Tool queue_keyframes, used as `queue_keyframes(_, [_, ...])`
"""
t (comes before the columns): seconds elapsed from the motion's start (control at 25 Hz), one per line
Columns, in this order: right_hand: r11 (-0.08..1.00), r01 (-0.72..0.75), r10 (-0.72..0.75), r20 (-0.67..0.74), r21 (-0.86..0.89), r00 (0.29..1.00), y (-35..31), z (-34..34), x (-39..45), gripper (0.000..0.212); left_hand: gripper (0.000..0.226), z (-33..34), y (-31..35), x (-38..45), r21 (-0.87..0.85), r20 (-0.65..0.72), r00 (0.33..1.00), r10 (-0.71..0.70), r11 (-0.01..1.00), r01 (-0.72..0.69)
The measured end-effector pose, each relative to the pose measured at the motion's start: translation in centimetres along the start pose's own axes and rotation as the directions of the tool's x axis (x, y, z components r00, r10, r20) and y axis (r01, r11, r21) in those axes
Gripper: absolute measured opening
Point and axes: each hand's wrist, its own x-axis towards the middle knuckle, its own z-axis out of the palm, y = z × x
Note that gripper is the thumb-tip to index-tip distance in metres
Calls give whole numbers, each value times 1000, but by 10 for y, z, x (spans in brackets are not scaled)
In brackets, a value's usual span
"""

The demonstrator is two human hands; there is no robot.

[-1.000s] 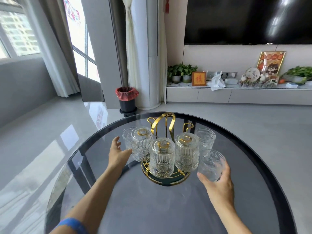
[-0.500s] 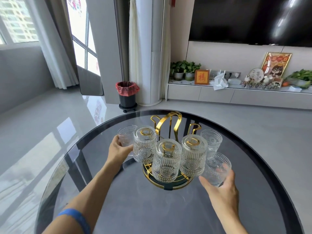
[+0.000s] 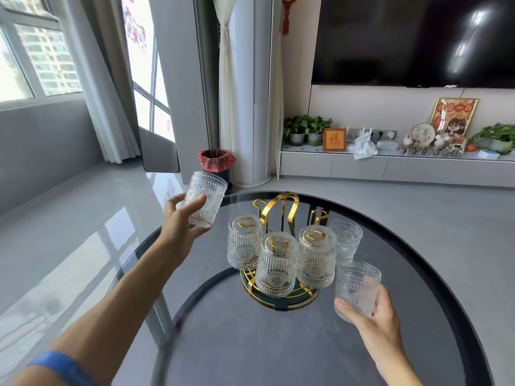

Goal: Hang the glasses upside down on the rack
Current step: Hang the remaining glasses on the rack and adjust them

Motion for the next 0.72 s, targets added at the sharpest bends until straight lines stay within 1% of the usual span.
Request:
queue_keyframes(0.04, [1000, 2, -3, 12, 31, 1000, -4, -1, -3, 71, 57, 7, 8, -2, 55, -28, 999, 43, 998, -41])
queue_keyframes(0.12, [995, -2, 1, 8, 103, 1000, -13, -5, -3, 70, 64, 22, 21, -6, 166, -75, 990, 119, 980, -106])
queue_keyframes(0.24, [988, 29, -16, -86, 153, 996, -40, -17, 9, 60, 73, 45, 30, -8, 245, -60, 983, 176, 957, -156])
queue_keyframes(0.32, [989, 86, -68, -153, 118, 986, -69, -26, 19, 52, 69, 60, 32, -8, 309, -48, 958, 282, 917, -254])
queue_keyframes(0.4, [990, 132, -118, -214, 52, 970, -98, -38, 29, 48, 63, 75, 34, -8, 423, -3, 920, 393, 834, -355])
queue_keyframes(0.48, [989, 150, -145, -223, 3, 964, -120, -47, 37, 50, 62, 87, 32, -4, 494, 65, 916, 397, 784, -375])
queue_keyframes(0.56, [984, 177, -169, -193, 26, 967, -137, -50, 42, 52, 69, 97, 27, -2, 573, 116, 917, 382, 729, -376])
queue_keyframes(0.64, [976, 210, -198, -168, 57, 966, -148, -50, 43, 54, 75, 104, 21, 3, 662, 135, 918, 374, 655, -364])
queue_keyframes(0.72, [974, 220, -210, -162, 48, 964, -154, -45, 41, 63, 76, 107, 15, 6, 709, 164, 925, 343, 611, -352])
